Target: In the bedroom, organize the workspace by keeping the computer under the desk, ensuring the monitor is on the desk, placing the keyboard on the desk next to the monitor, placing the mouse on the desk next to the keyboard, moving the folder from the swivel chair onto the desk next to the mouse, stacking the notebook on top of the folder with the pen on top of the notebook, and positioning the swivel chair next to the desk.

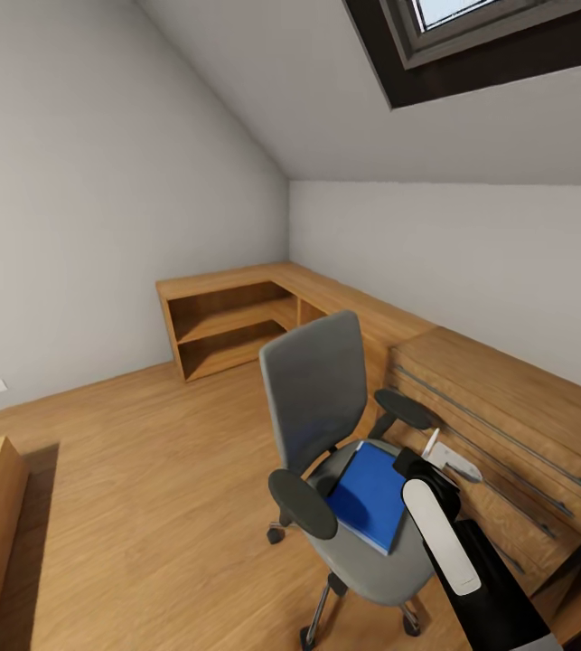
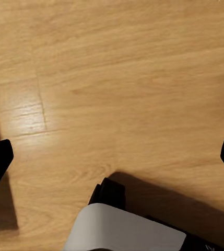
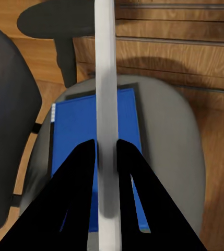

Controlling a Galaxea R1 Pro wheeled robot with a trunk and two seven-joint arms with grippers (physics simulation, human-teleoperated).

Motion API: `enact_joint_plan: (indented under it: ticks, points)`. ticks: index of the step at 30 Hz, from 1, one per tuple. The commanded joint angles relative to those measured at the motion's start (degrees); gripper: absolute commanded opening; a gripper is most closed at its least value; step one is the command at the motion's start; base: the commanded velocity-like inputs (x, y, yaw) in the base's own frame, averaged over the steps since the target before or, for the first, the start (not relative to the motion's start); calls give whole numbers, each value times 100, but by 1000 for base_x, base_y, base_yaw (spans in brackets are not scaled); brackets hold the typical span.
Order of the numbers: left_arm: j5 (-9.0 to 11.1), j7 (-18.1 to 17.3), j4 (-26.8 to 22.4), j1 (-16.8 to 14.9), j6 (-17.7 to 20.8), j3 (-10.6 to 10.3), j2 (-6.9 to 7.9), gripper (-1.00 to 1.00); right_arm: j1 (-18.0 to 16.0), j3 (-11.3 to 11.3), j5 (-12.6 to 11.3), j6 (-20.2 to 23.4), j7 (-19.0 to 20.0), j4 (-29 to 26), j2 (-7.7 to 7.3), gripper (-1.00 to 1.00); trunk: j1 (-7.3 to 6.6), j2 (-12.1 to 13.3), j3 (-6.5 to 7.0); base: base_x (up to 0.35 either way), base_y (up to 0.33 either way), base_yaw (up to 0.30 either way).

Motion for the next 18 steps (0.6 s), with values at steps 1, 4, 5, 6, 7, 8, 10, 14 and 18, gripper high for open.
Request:
enact_joint_plan:
  ticks: [1, 4, 5, 6, 7, 8, 10, 14, 18]
  points:
    - [39, 17, -13, 0, 17, -8, 1, 100, -6, 10, -19, 46, -38, -7, -5, -100, -23, 38, 13, 0, 0, 0]
    - [24, 17, -13, 0, -14, -7, 3, 100, -6, 5, -15, 46, -38, -11, -5, -100, -89, 159, 67, 0, 0, 0]
    - [23, 17, -13, 0, -16, -7, 3, 100, -7, 5, -15, 46, -38, -10, -4, -100, -111, 199, 85, 0, 0, 0]
    - [24, 17, -13, 0, -18, -7, 3, 100, -7, 4, -14, 46, -38, -11, -4, -100, -133, 239, 102, 0, 0, 0]
    - [23, 17, -13, 0, -21, -7, 4, 100, -7, 4, -14, 46, -38, -12, -4, -100, -155, 279, 120, 0, 0, 0]
    - [22, 17, -11, 0, -24, -7, 4, 100, -8, 3, -14, 46, -38, -15, -4, -100, -177, 319, 138, 0, 0, 0]
    - [21, 17, -12, 0, -26, -7, 4, 100, -7, 2, -13, 46, -38, -25, -4, -100, -220, 399, 174, 0, 0, 0]
    - [23, 17, -9, 0, -29, -7, 4, 100, -6, -5, -13, 46, -38, -103, -11, -100, -308, 560, 246, 0, 0, 0]
    - [24, 17, -12, 0, -31, -7, 4, 100, -7, -7, -13, 46, -38, -118, -14, -100, -396, 720, 318, 0, 0, 0]
